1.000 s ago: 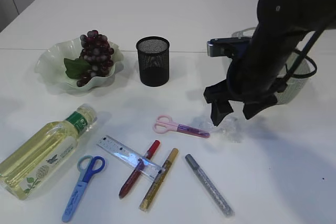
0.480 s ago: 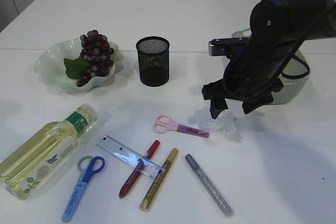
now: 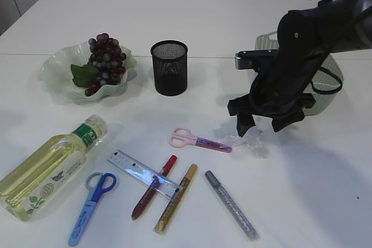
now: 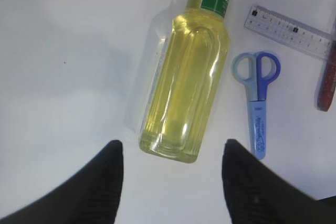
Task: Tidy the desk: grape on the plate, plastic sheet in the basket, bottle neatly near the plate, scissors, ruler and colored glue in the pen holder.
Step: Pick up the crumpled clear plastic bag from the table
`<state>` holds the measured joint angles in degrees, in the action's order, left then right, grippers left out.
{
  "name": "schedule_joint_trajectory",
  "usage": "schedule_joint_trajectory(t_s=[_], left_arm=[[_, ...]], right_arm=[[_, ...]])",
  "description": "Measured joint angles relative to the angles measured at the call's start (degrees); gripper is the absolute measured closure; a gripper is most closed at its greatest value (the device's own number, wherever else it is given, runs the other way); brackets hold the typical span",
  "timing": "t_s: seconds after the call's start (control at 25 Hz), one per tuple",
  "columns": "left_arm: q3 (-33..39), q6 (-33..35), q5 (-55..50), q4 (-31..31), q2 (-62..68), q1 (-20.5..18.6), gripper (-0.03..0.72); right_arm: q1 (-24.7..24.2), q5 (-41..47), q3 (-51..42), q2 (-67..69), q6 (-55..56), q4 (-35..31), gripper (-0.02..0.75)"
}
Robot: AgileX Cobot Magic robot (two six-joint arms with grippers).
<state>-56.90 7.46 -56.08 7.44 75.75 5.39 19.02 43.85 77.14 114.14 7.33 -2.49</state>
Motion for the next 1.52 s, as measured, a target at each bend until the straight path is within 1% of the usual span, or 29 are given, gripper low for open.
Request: schedule_joint_trajectory(t_s=[0.4, 0.56, 0.72, 0.8, 0.88, 1.08, 1.16, 1.24, 1.4, 1.52], left_arm=[[0.0, 0.0, 0.9, 0.9, 0.0, 0.0, 0.253], [0.0, 0.0, 1.4, 1.1, 0.0, 0.0, 0.253], [0.0, 0.0, 1.5, 1.1, 0.0, 0.0, 0.253], [0.0, 0.0, 1.6, 1.1, 0.0, 0.0, 0.253], [0.0, 0.0, 1.8, 1.2, 0.0, 0.0, 0.253], [0.0, 0.0, 2.2, 1.2, 0.0, 0.0, 0.253], [0.0, 0.0, 2.3, 1.2, 0.0, 0.0, 0.253], [0.0, 0.0, 2.3, 1.2, 0.0, 0.0, 0.253], [0.0, 0.0, 2.4, 1.2, 0.0, 0.0, 0.253], [0.0, 0.0, 2.4, 1.2, 0.0, 0.0, 0.253]], right_arm=[[-0.1, -0.6, 2.9, 3.9, -0.1, -2.0, 0.124], [-0.1, 1.1, 4.8, 5.7, -0.1, -2.6, 0.135], [-0.1, 2.8, 4.9, 6.7, -0.3, -2.8, 0.162], [-0.1, 3.0, 4.9, 6.7, -0.3, -2.8, 0.197], [-0.1, 3.3, 5.0, 6.7, -0.3, -2.8, 0.258], [-0.1, 3.9, 5.0, 6.7, -0.3, -2.8, 0.468], [-0.1, 4.5, 5.1, 6.7, -0.3, -2.8, 0.523], [-0.1, 5.8, 5.7, 6.7, -0.3, -2.8, 0.552], [-0.1, 10.4, 8.9, 6.8, -1.1, -2.8, 0.564], [-0.1, 12.1, 11.5, 5.3, -1.6, -2.8, 0.567]])
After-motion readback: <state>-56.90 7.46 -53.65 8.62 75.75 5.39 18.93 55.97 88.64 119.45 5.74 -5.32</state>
